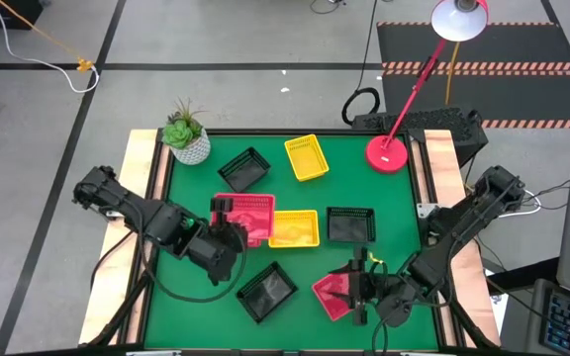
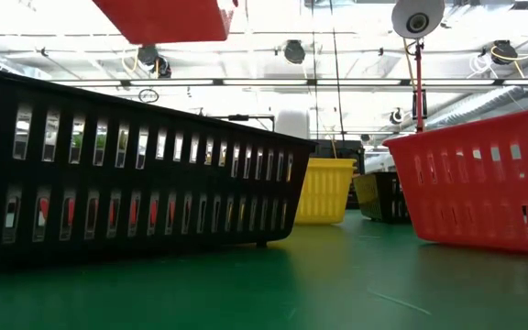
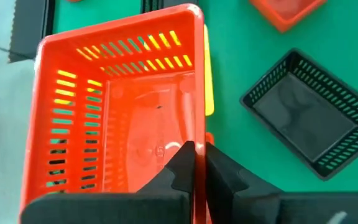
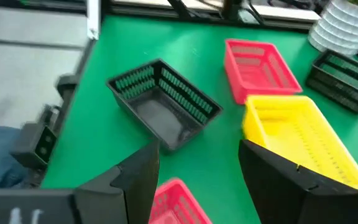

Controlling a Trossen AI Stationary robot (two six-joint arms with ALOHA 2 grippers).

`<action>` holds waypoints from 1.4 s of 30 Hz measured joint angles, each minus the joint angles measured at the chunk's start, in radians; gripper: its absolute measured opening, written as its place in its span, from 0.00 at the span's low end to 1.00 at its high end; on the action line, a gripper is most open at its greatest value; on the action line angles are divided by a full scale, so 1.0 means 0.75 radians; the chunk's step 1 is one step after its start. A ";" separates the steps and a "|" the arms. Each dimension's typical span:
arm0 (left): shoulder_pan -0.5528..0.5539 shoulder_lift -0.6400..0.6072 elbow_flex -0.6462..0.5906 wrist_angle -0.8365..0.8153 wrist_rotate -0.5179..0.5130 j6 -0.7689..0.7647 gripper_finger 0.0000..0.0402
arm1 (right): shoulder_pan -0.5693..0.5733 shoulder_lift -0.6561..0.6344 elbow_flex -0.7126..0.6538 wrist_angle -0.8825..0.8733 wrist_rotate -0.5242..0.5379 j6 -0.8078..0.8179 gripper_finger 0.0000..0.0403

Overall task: Stack baskets by color
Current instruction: Stack the top red bin on top of the red bin

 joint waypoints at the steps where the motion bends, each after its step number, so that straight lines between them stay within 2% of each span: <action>1: -0.007 0.000 -0.015 -0.001 -0.011 -0.016 0.05 | -0.001 -0.001 -0.013 0.026 -0.014 -0.010 0.53; 6: -0.029 0.001 -0.113 0.010 -0.052 -0.093 0.02 | 0.000 0.000 -0.055 0.079 -0.015 -0.028 0.53; 13: -0.013 0.001 -0.285 0.139 -0.053 -0.066 0.07 | 0.019 0.000 -0.064 0.080 -0.017 -0.057 0.53; 19: 0.002 -0.008 -0.408 0.210 -0.053 -0.064 0.02 | 0.049 0.000 -0.064 0.075 -0.019 -0.124 0.53; 24: -0.002 -0.103 -0.595 0.395 -0.054 -0.064 0.06 | 0.048 0.000 -0.064 0.075 -0.019 -0.113 0.53; 29: -0.006 -0.241 -0.774 0.569 -0.053 -0.048 0.02 | 0.049 0.000 -0.064 0.075 -0.019 -0.090 0.53; 32: -0.012 -0.305 -0.850 0.654 -0.056 -0.006 0.03 | 0.049 0.000 -0.064 0.074 -0.018 -0.083 0.53; 36: -0.008 -0.373 -0.945 0.720 -0.066 0.058 0.05 | 0.049 0.000 -0.063 0.075 -0.017 -0.077 0.53; 42: -0.007 -0.387 -1.022 0.737 -0.066 0.068 0.02 | 0.049 0.000 -0.063 0.074 -0.016 -0.077 0.53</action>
